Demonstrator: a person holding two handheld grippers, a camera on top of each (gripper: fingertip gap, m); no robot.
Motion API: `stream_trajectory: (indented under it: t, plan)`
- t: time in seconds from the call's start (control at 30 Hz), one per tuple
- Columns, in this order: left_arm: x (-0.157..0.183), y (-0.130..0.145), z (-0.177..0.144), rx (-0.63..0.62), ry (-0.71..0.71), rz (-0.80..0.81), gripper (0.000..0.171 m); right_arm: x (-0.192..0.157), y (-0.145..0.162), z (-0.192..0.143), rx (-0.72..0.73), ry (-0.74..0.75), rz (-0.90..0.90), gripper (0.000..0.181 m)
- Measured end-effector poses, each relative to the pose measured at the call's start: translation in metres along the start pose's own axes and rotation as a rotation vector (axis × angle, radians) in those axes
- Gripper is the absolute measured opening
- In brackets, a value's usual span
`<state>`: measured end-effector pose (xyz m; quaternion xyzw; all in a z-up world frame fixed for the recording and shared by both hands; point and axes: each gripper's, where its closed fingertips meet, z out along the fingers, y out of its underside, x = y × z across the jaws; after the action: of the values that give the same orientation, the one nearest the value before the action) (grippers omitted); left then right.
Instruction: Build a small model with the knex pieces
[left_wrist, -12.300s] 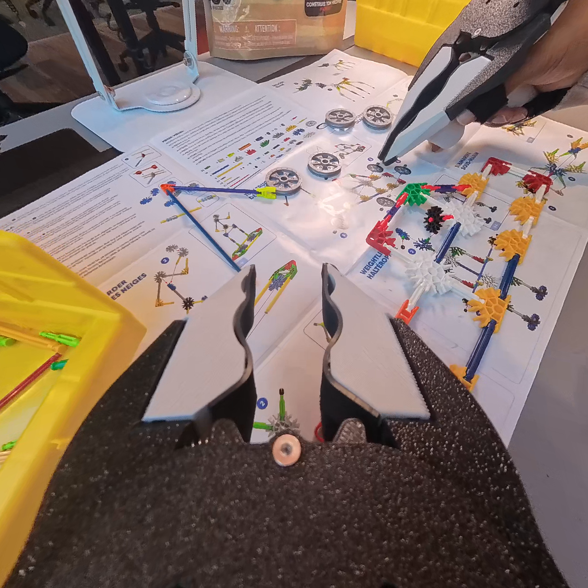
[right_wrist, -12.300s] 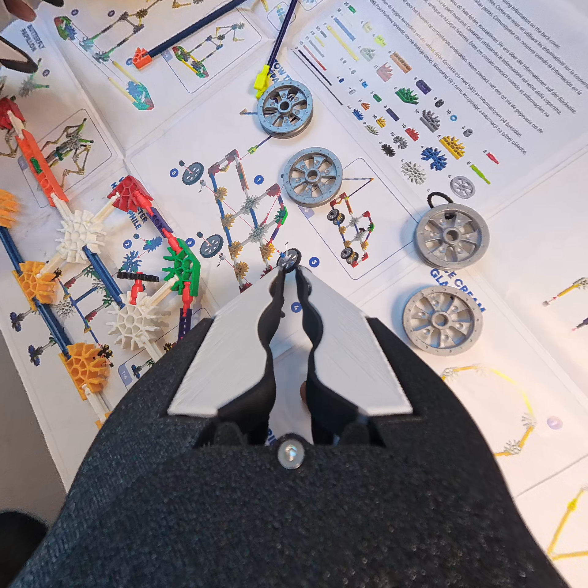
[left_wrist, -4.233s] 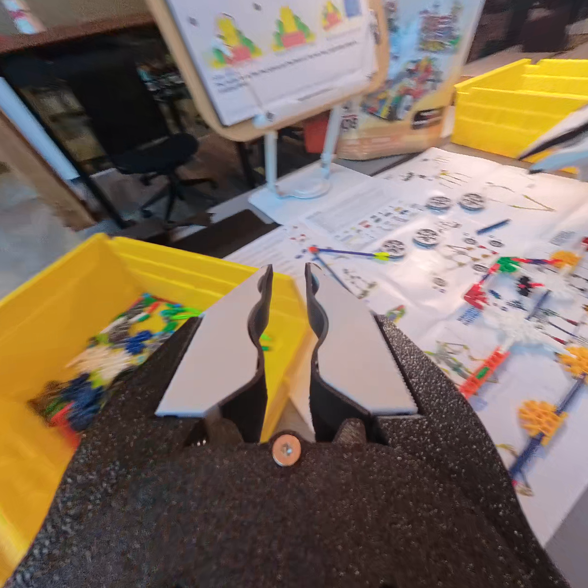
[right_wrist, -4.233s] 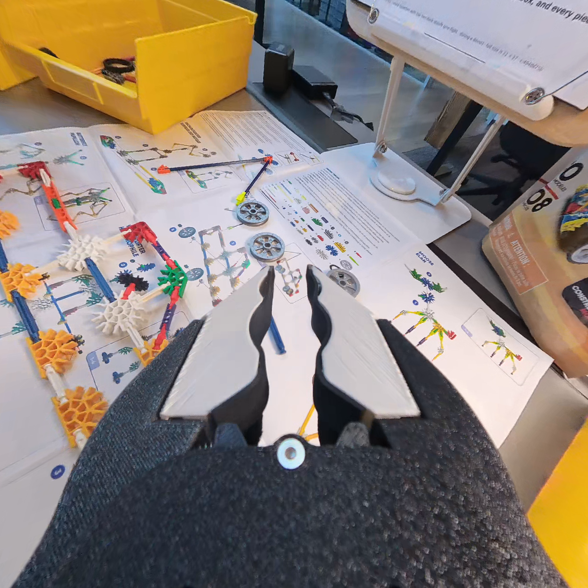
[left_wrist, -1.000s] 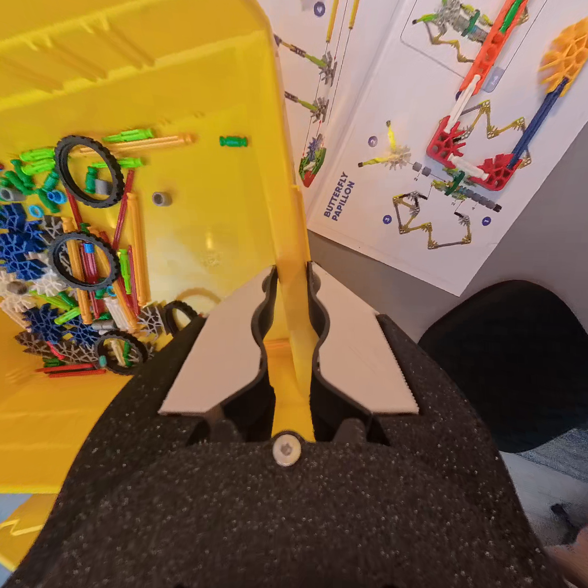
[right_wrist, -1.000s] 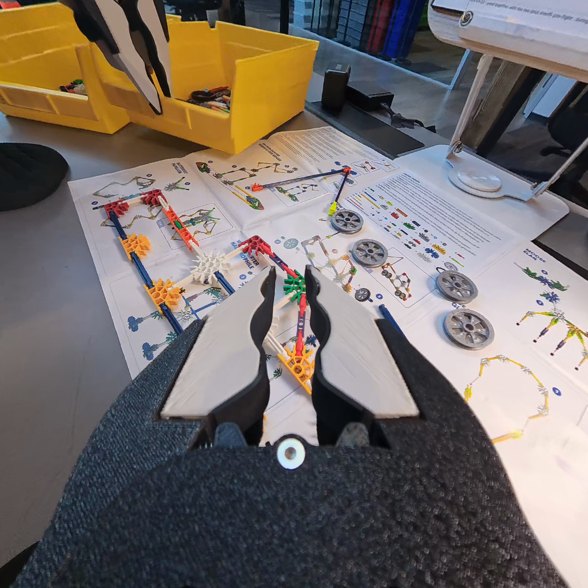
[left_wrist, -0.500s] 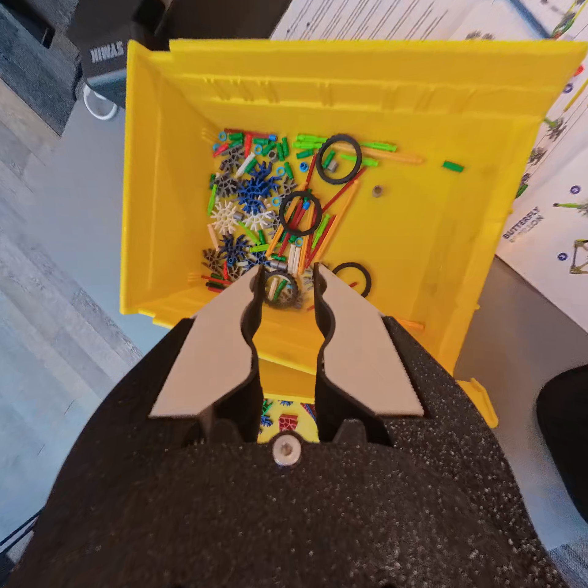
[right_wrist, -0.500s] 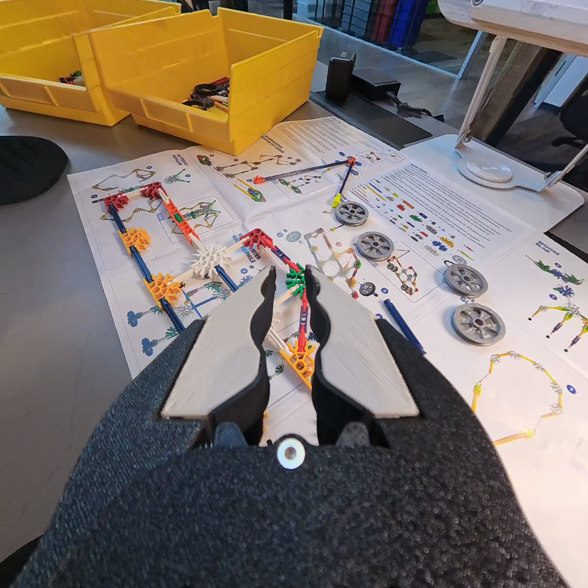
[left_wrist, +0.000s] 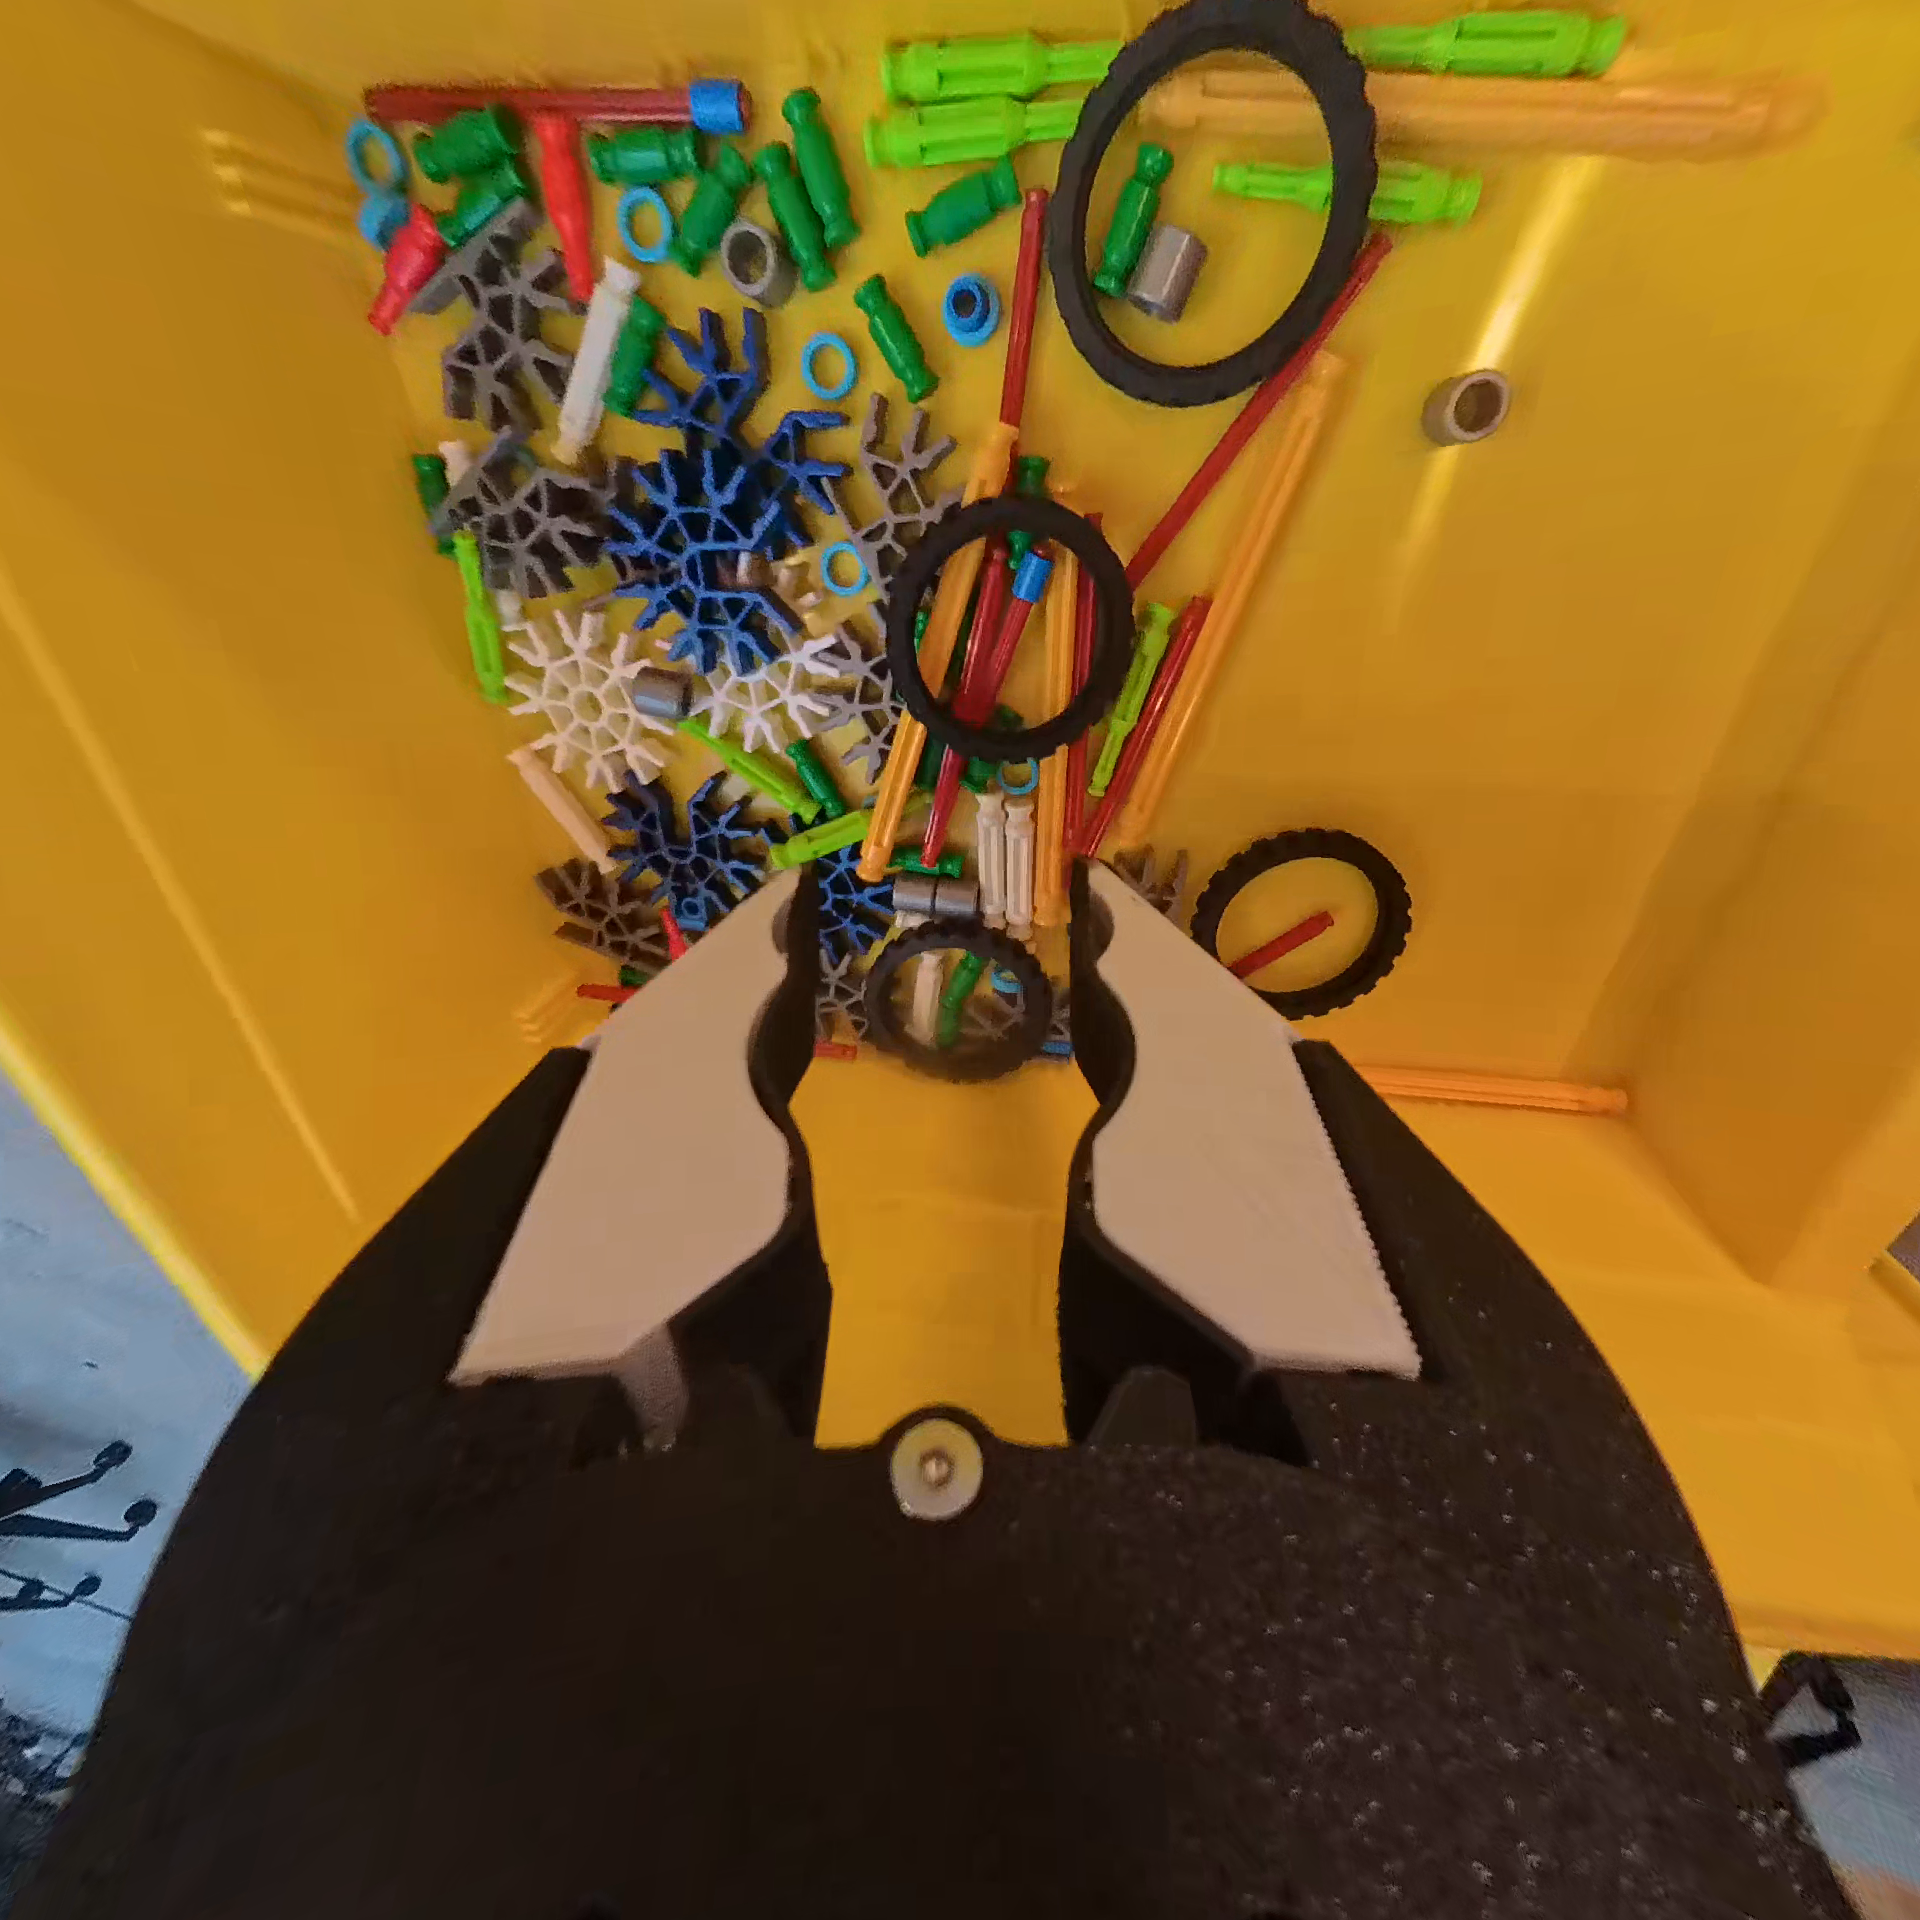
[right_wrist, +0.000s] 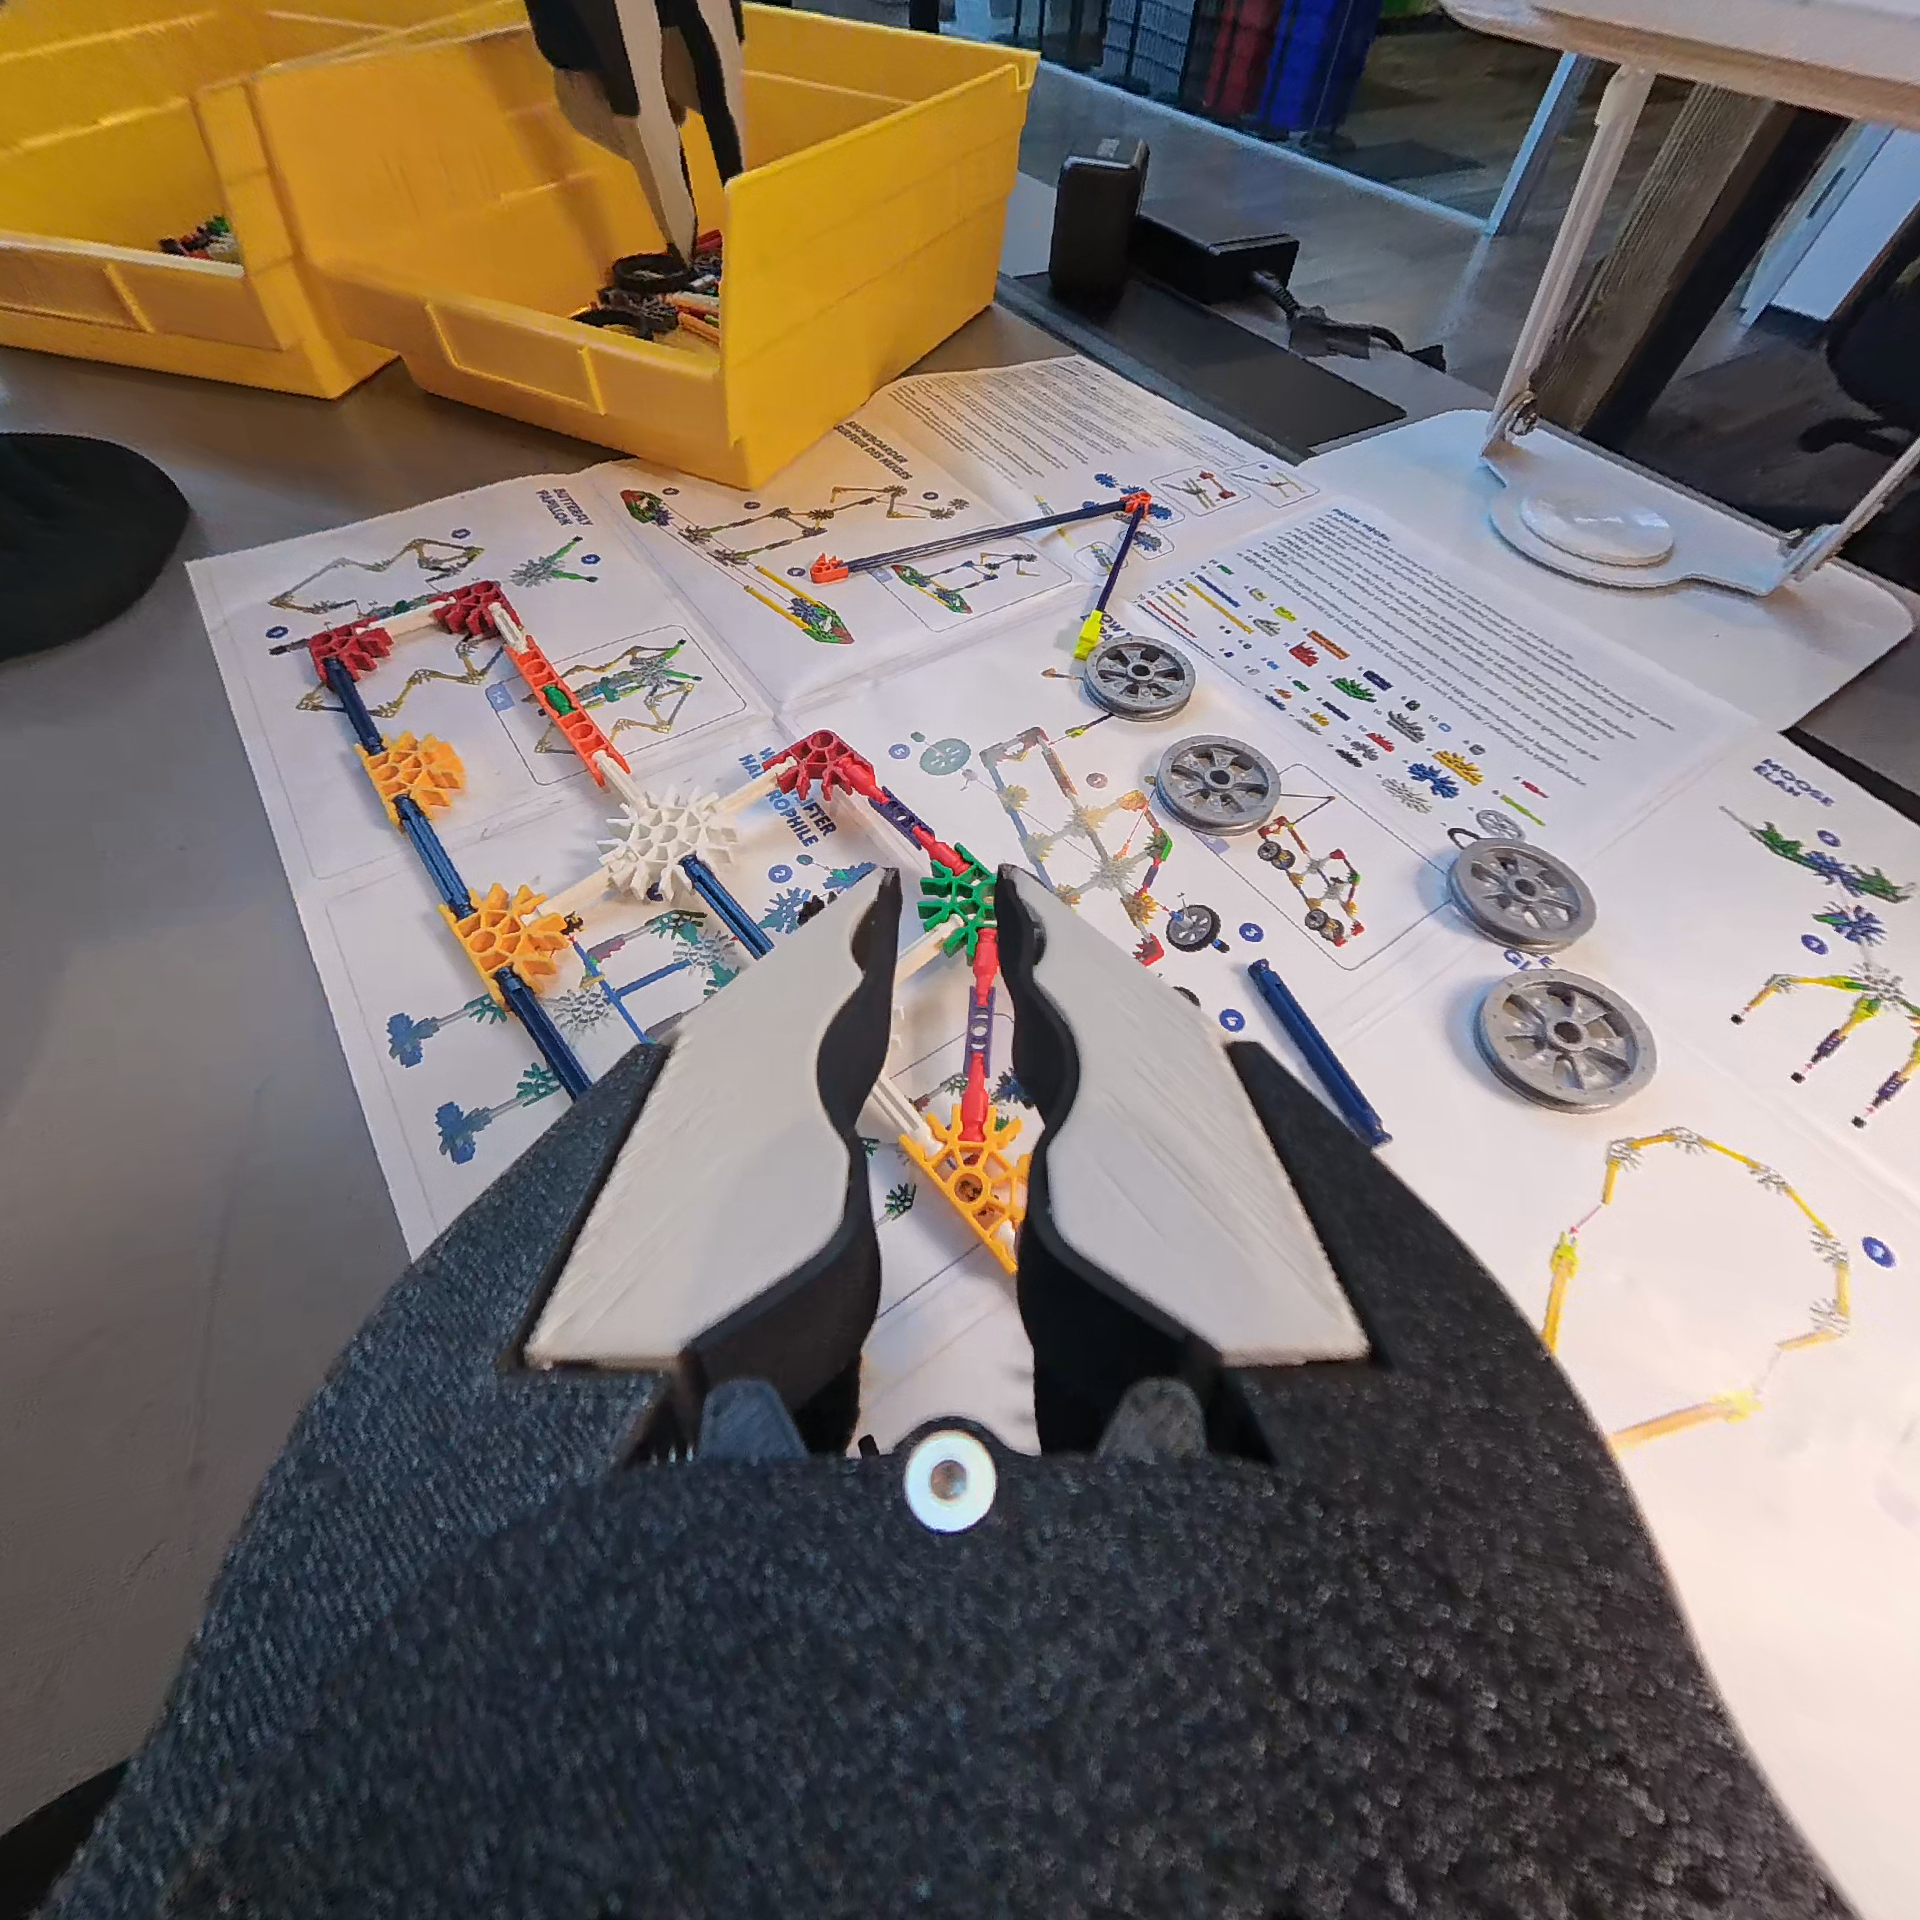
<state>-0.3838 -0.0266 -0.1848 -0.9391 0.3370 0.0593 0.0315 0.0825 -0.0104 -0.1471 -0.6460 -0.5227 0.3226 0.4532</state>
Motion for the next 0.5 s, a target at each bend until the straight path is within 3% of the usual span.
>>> stream_trajectory:
  t: [0.13, 0.3, 0.5]
  plan:
    - [0.014, 0.006, 0.018, -0.064, 0.141, 0.042, 0.047, 0.001, 0.000, -0.002, 0.006, 0.005, 0.007, 0.018]
    - [0.034, -0.006, 0.012, -0.009, 0.235, 0.110, 0.010, 0.000, 0.003, 0.001, -0.007, -0.005, 0.006, 0.018]
    - [0.005, -0.030, -0.023, 0.190, 0.133, 0.051, 0.005, 0.001, 0.006, 0.001, -0.013, -0.004, 0.006, 0.017]
